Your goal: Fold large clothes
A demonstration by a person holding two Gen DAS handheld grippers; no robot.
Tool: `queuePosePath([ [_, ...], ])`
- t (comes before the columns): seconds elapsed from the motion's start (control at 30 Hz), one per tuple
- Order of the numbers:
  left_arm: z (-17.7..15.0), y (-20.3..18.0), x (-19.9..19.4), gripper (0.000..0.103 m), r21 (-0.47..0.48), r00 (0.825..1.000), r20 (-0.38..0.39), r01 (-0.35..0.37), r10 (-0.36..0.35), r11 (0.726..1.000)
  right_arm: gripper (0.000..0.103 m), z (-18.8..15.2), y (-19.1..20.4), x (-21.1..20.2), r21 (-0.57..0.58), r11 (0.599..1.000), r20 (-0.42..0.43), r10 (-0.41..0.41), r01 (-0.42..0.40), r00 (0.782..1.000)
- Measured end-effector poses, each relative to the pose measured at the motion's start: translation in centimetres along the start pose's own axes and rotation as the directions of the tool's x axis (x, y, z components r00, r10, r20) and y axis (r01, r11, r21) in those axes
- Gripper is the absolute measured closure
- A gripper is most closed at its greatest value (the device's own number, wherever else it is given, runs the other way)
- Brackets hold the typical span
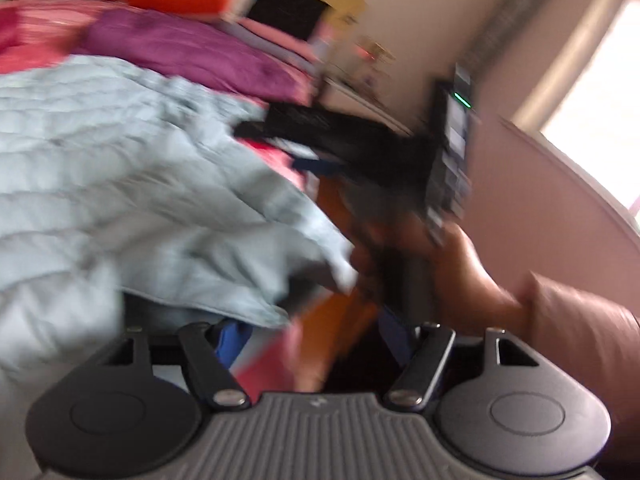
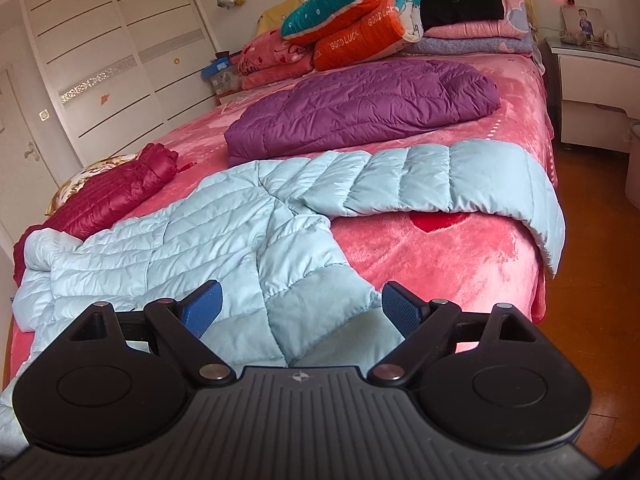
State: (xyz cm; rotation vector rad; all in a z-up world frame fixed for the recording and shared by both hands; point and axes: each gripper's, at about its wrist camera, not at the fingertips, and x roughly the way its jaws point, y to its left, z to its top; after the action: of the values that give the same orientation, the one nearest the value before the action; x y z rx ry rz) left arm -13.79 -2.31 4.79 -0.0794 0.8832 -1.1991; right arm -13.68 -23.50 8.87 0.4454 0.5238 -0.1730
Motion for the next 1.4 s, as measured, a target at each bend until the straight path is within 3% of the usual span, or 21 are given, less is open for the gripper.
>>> queuePosePath([
  [0.17,-0.7,-1.1,-1.9,0.034,-0.008,0.998,-0.056,0.042,-0.042,0.999,0.0,0.1,-1.3,-0.5,0.072,0.997,-0.006,-0.001,0.002,1.0],
  [0.27,0.0,-1.5,-4.0,0.031,-0.015,0.999,-0.03,0.043,-0.043,0.999,0.0,0.1,-1.9,-1.0,0.107,0.994,0.0,0.0,0.0,1.0],
  [0.33,0.6,-1.9,-5.4,0.024,-0.007,0.999,0.012,0.033,-0.033,0.999,0.0,0.1,-2.0,-1.2,0.114,0.993,0.003,0.0,0.0,1.0],
  [0.43,1.4,-2.1,-6.6,0.018,0.021,0.995,0.089,-0.038,0.036,0.999,0.0,0.1,-1.5,-1.5,0.103,0.995,0.017,0.01,-0.012,1.0],
  [0.5,2.0,-1.9,-6.3,0.018,0.033,0.983,0.124,-0.141,0.136,0.989,0.0,0.1,-0.5,-1.5,0.065,0.998,0.025,0.019,-0.02,1.0],
  [0.57,2.2,-1.2,-5.7,0.019,0.04,0.945,0.149,-0.301,0.292,0.953,0.0,0.2,0.7,-1.5,0.0,1.0,0.036,0.027,-0.027,0.999],
  [0.67,2.2,0.8,-5.3,0.019,0.018,0.829,0.169,-0.543,0.532,0.84,0.0,-0.5,3.1,-1.9,-0.142,0.99,0.049,0.034,-0.027,0.998],
  [0.73,2.1,2.7,-4.9,0.02,-0.014,0.762,0.153,-0.635,0.629,0.773,0.0,-1.1,4.6,-2.0,-0.233,0.971,0.041,0.056,-0.045,0.998],
  [0.8,1.9,4.3,-4.8,0.021,-0.044,0.726,0.12,-0.677,0.677,0.734,0.0,-1.8,5.9,-2.1,-0.311,0.948,0.032,0.079,-0.065,0.996],
  [0.87,1.6,5.9,-4.1,0.024,-0.062,0.701,0.068,-0.707,0.71,0.704,0.0,-2.4,7.0,-2.1,-0.384,0.921,0.013,0.085,-0.073,0.996],
  [0.97,0.7,7.2,-2.9,0.026,-0.065,0.684,-0.006,-0.728,0.73,0.682,0.0,-3.2,7.7,-1.0,-0.428,0.9,-0.071,0.054,-0.079,0.996],
  [1.13,-0.5,7.0,-1.8,0.026,-0.03,0.667,-0.036,-0.745,0.744,0.666,0.0,-3.7,6.9,1.3,-0.394,0.917,-0.201,-0.023,-0.06,0.979],
  [1.27,-0.8,7.5,-1.8,0.025,-0.046,0.675,-0.045,-0.737,0.736,0.674,0.0,-4.2,6.2,2.6,-0.331,0.942,-0.258,-0.03,-0.06,0.966],
  [1.4,-0.3,6.9,-2.9,0.029,-0.091,0.68,-0.057,-0.733,0.731,0.675,0.0,-5.1,6.9,2.7,-0.38,0.924,-0.241,-0.052,-0.045,0.969],
])
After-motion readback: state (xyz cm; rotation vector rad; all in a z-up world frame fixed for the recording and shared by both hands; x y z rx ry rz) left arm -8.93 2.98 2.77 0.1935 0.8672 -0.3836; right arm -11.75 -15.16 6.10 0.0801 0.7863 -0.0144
